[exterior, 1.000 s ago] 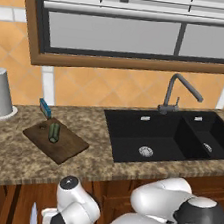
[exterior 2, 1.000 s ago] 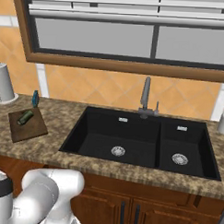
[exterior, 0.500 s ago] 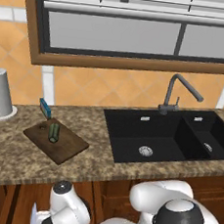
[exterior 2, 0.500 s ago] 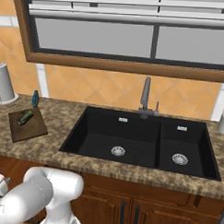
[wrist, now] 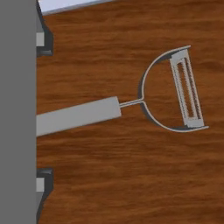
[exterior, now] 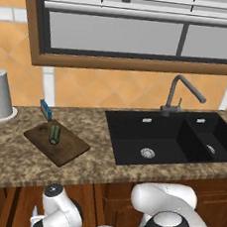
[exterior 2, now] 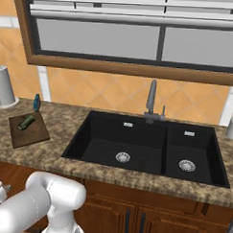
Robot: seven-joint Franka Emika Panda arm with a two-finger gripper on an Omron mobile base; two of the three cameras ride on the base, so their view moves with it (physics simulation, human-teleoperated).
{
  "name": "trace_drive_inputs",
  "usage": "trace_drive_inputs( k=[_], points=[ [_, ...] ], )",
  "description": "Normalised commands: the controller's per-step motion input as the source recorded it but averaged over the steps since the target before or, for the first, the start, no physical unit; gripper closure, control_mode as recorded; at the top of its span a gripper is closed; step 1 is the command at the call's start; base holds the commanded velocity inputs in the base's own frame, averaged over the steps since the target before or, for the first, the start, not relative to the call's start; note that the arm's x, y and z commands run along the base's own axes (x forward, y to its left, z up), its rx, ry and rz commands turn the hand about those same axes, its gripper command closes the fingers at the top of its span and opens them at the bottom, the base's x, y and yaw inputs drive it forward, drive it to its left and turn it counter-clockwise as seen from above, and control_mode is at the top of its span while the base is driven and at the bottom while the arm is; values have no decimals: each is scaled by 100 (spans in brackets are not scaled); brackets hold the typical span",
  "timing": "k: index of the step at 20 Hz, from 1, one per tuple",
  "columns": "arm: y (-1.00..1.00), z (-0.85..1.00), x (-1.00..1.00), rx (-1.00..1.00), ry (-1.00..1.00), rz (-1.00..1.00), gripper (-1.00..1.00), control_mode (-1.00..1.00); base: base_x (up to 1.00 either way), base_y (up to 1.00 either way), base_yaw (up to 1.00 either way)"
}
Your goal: Place the appropriate cutting tool for cutting the cucumber skin on the cutting board.
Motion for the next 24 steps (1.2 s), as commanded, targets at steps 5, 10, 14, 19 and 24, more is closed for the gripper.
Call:
trace_drive_inputs(
  k=[5,10,14,19,24],
  points=[
    [-1,-27,-9,-4,0,0,-100,-100,0,0,0],
    [-6,-22,0,0,0,0,-100,-100,0,0,0],
    [-19,-30,0,0,0,0,-100,-100,0,0,0],
    [-4,-28,0,0,0,0,100,-100,0,0,0],
    [-8,-27,-36,-3,0,0,100,-100,0,0,0]
  ],
)
